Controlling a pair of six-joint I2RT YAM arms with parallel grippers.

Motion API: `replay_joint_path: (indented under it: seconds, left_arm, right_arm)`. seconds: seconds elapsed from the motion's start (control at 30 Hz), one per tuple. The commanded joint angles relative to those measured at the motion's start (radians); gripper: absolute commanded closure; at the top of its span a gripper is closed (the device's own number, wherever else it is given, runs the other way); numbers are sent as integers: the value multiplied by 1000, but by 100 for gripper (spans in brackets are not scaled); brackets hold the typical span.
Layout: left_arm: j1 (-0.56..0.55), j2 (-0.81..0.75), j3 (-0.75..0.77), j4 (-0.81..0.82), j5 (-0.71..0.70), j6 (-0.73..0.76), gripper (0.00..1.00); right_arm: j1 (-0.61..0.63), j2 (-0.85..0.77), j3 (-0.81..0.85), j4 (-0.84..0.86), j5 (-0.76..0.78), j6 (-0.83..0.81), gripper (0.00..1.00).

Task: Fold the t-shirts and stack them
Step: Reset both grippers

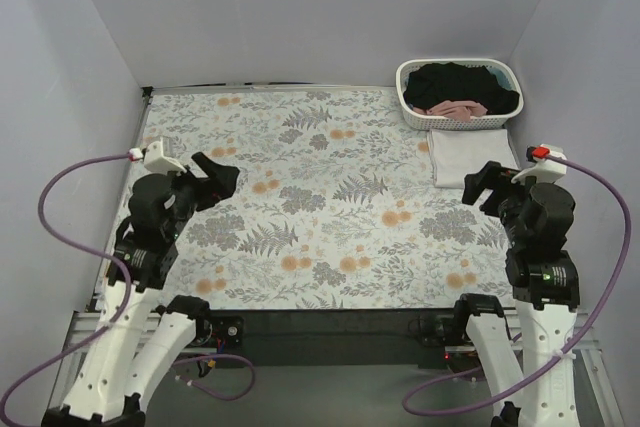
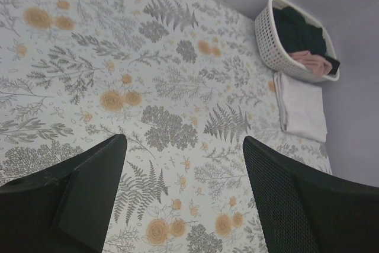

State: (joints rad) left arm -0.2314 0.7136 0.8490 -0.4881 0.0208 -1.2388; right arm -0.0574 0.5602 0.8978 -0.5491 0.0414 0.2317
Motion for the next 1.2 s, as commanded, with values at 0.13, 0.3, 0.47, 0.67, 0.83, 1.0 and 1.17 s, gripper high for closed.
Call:
replay_joint_path:
  seconds: [0.13, 0.3, 0.47, 0.67, 0.83, 1.0, 1.17]
  left_arm:
    - [3, -192, -22, -153, -160, -63, 20]
    - [3, -265, -56, -168, -166, -96, 20]
    - [3, -318, -77, -190, -212, -106, 20]
    - [3, -387, -131, -173, -231, -137, 20]
    - [3, -401, -162, -155, -236, -139, 20]
    - [1, -393, -174, -153, -251, -139, 20]
    - [3, -398, -179, -149, -254, -140, 20]
  right_arm:
    - [96, -78, -49, -64, 63, -26, 13]
    - [120, -108, -57, -72, 80, -31, 14]
    - [130, -135, -71, -77, 83, -34, 13]
    - [139, -158, -77, -81, 84, -35, 13]
    - [160, -164, -62, -81, 100, -48, 13]
    - [176, -169, -54, -87, 103, -52, 13]
    - [180, -169, -48, -89, 109, -51, 12]
